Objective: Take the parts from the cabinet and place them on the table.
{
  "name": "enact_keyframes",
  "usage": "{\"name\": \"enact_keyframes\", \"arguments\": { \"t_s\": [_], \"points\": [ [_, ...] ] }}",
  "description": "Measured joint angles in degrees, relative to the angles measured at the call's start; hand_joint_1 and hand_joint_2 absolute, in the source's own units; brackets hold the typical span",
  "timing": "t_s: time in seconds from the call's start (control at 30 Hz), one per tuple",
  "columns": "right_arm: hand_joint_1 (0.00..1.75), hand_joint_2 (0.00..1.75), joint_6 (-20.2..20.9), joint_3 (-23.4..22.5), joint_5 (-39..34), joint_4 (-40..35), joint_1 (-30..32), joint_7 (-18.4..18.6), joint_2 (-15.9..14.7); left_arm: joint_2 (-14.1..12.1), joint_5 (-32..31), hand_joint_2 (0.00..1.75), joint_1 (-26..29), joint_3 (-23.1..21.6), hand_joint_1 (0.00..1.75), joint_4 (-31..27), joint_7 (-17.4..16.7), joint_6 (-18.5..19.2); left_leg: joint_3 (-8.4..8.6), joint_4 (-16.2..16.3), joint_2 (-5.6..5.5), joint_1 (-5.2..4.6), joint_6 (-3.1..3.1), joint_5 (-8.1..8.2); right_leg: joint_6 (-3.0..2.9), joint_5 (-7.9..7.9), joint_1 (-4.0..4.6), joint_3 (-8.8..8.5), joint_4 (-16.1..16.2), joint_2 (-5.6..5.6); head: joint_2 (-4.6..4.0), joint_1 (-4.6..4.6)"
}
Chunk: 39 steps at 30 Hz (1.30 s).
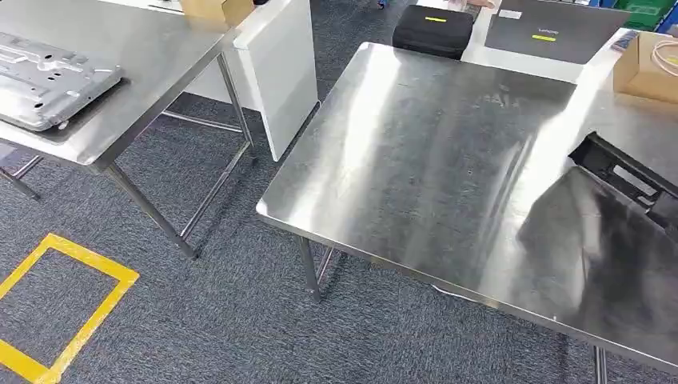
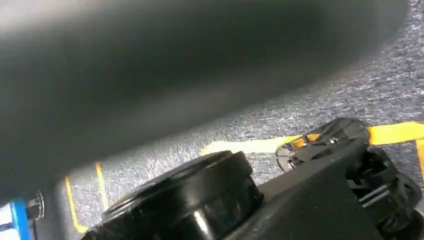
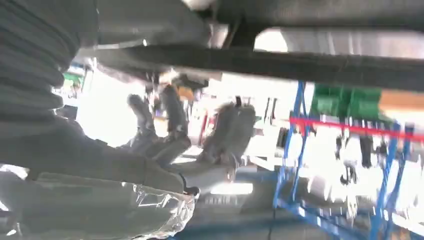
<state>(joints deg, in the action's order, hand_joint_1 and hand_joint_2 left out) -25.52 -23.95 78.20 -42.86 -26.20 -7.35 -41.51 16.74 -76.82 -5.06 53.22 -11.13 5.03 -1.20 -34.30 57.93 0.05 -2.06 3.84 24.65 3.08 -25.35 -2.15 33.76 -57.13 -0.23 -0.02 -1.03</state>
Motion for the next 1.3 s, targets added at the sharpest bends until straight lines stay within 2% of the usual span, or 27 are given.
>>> {"name": "enact_keyframes", "arguments": {
  "t_s": [0.07, 0.1, 0.27, 0.37, 0.47, 0.73, 0.87, 0.93, 1.0, 1.13, 1.2, 1.3],
  "points": [
    [0.00, 1.75, -2.0, 0.1, 1.0, 0.0, -0.6, 1.1, 0.1, 0.0, -1.1, 1.75, 0.0, -0.7, 0.00, 0.0, -0.5, -0.8, 0.02, 0.0, 0.00, -0.18, 0.02, 0.00, 0.02, -0.01, 0.00, 0.00, 0.0, 0.00, 0.00, 0.00],
    [0.00, 0.00, -2.7, 0.1, 1.0, 0.1, -0.9, 1.4, 0.0, 0.0, -1.5, 1.75, 0.0, -1.1, 0.00, 0.0, -0.8, -1.0, 0.08, 0.0, 0.00, -0.25, 0.03, -0.02, 0.02, -0.01, 0.00, 0.00, 0.0, -0.01, 0.00, -0.02],
    [0.00, 0.00, -3.8, -0.5, 0.3, 0.8, -1.4, 1.3, -0.6, 0.0, -2.3, 1.75, 0.0, -2.4, 0.00, 0.0, -1.4, -1.1, 0.03, 0.0, -0.01, -0.42, 0.06, -0.04, 0.06, 0.01, -0.01, -0.09, 0.1, -0.06, 0.00, 0.02],
    [0.00, 0.00, -3.7, -1.6, -3.3, 2.0, -1.3, -0.8, -0.9, 0.0, -3.5, 1.75, 0.1, -2.9, 0.00, 0.0, -2.2, -0.6, 0.03, 0.0, 0.00, -0.53, 0.10, -0.05, 0.07, 0.02, -0.03, -0.11, 0.2, -0.06, 0.00, -0.02],
    [0.00, 0.00, -3.7, -4.4, -9.4, 3.1, -0.6, -3.8, -1.0, 0.1, -4.1, 1.75, 0.1, -3.9, 0.00, 0.0, -2.8, -0.4, 0.00, 0.0, -0.04, -0.62, 0.13, -0.04, 0.10, 0.03, -0.08, -0.17, 0.3, -0.14, 0.00, 0.00],
    [0.00, 0.00, -4.9, -13.1, -20.2, 5.4, 5.1, -5.0, -0.6, 0.1, -4.8, 1.75, 0.0, -5.0, 0.00, 0.0, -4.2, -0.5, 0.03, 0.0, -0.28, -0.65, 0.27, 0.04, 0.13, 0.02, -0.08, -0.29, 0.5, -0.33, 0.00, -0.02],
    [0.00, 0.00, -7.8, -21.7, -30.1, 5.4, 10.8, -5.6, 0.1, 0.2, -5.0, 1.75, 0.1, -5.4, 0.00, 0.0, -4.9, -1.3, 0.10, 0.0, -0.63, -0.61, 0.35, 0.08, 0.34, -0.12, -0.04, -0.61, 0.6, -0.78, 0.00, 0.02],
    [0.00, 0.00, -4.9, -26.5, -37.3, 5.2, 13.4, -7.9, 0.8, 0.3, -5.2, 1.75, 0.3, -5.6, 0.00, 0.0, -5.2, -1.2, 0.15, 0.0, -0.70, -0.62, 0.39, 0.12, 0.50, -0.22, -0.05, -0.66, 0.6, -0.82, 0.00, 0.00],
    [0.00, 0.00, -4.8, -31.5, -42.4, 4.8, 16.1, -8.9, 2.1, 0.3, -5.2, 1.75, 0.2, -5.7, 0.00, 0.0, -5.4, -1.2, 0.25, 0.0, -0.66, -0.63, 0.60, 0.26, 0.51, -0.23, -0.06, -0.74, 0.7, -0.81, 0.00, 0.00],
    [0.00, 0.00, -5.9, -39.9, -45.7, 4.5, 19.4, -8.2, 4.5, 0.2, -5.3, 1.75, 0.3, -5.9, 0.00, 0.0, -5.4, -1.3, 0.29, 0.0, -0.66, -0.64, 0.61, 0.27, 0.53, -0.24, -0.06, -0.82, 0.7, -0.80, 0.00, -0.05],
    [0.00, 0.00, -6.4, -43.0, -45.2, 4.3, 20.8, -6.2, 5.7, 0.2, -5.3, 1.75, 0.3, -6.1, 0.00, 0.0, -5.4, -1.3, 0.33, 0.0, -0.61, -0.64, 0.61, 0.27, 0.53, -0.24, -0.06, -0.87, 0.7, -0.79, 0.00, -0.02],
    [0.00, 0.00, -5.0, -46.1, -44.8, 3.8, 22.5, -4.3, 7.5, 0.0, -5.2, 1.75, 0.3, -6.2, 0.00, 0.0, -5.4, -1.4, 0.36, 0.0, -0.59, -0.64, 0.62, 0.28, 0.53, -0.24, -0.07, -0.91, 0.8, -0.78, 0.00, 0.02]
  ]
}}
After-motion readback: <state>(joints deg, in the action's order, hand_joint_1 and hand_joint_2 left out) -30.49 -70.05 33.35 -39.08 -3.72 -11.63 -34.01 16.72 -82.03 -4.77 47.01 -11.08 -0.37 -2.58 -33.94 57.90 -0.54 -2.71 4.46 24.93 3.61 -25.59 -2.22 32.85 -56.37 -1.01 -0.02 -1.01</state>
